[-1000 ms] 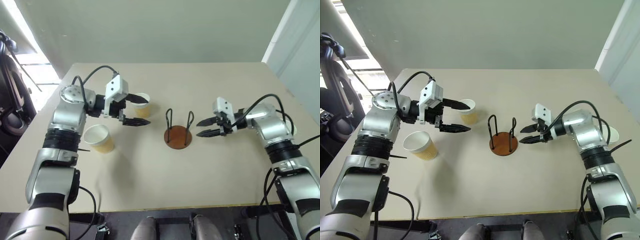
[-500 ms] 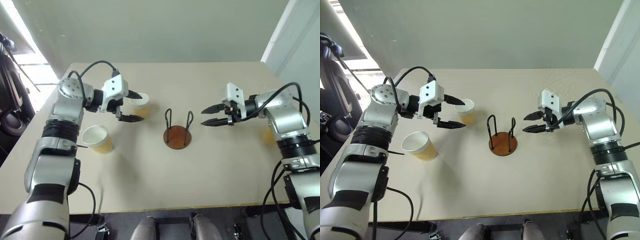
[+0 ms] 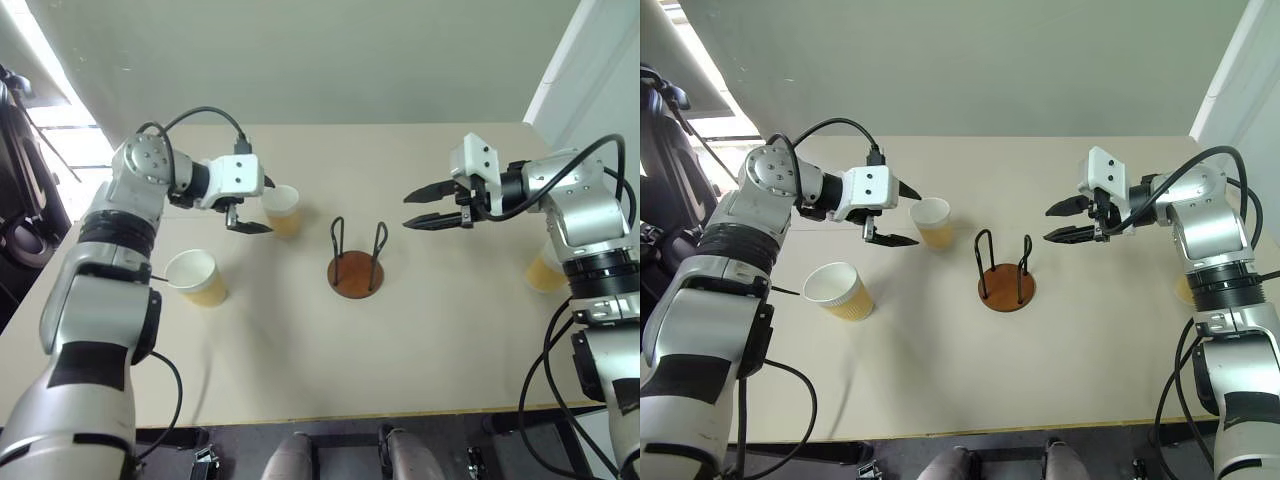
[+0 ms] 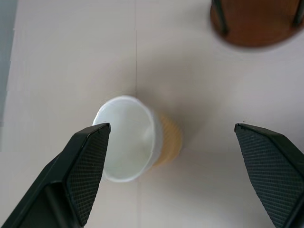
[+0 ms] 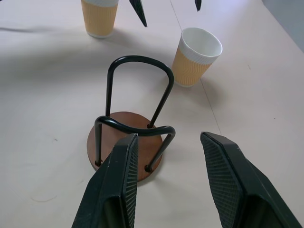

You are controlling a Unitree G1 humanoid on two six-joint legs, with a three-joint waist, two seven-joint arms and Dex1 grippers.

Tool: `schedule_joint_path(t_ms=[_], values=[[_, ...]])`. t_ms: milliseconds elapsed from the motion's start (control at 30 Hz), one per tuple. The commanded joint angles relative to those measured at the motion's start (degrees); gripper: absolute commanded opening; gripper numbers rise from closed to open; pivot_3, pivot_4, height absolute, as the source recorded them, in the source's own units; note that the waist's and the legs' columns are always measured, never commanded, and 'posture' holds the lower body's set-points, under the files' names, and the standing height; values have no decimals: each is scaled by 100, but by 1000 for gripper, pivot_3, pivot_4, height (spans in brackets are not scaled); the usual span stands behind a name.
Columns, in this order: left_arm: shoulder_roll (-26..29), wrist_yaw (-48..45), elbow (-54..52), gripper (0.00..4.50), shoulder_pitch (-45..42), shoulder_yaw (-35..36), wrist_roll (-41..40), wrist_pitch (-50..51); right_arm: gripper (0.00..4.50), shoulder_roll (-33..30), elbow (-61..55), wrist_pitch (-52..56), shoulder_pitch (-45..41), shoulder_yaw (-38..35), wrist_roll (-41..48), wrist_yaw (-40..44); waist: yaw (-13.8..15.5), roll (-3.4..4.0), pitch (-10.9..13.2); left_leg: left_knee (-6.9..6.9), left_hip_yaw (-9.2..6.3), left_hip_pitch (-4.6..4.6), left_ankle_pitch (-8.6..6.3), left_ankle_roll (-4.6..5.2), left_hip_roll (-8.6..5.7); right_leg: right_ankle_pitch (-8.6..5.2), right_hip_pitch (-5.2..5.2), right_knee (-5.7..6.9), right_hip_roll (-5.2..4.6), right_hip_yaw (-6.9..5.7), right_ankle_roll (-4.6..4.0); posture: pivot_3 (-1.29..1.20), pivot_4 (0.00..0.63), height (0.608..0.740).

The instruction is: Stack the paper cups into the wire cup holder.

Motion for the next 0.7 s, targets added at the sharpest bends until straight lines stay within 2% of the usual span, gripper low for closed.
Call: schedule_joint_path(t_ms=[33,267,700], values=[[166,497,161,4500,-314,-258,551,-413,2061,-104,-129,14,-147,-170,90,16,-1,0,0,-2,0,-1,0,0,0,0,-3,0,1,0,0,0,150,740],[89,1371,450,4500,-436,-660,1245,-703,2061,-191,-191,82,-145,-157,96,92,-1,0,0,-3,-1,-1,0,0,0,0,-6,4,0,1,0,0,150,740],[-185,2134,831,4500,-280,-815,1560,-677,2061,-272,-324,213,-163,-158,118,140,2,-1,0,0,1,-1,0,0,-2,1,-8,11,6,1,0,0,150,740]])
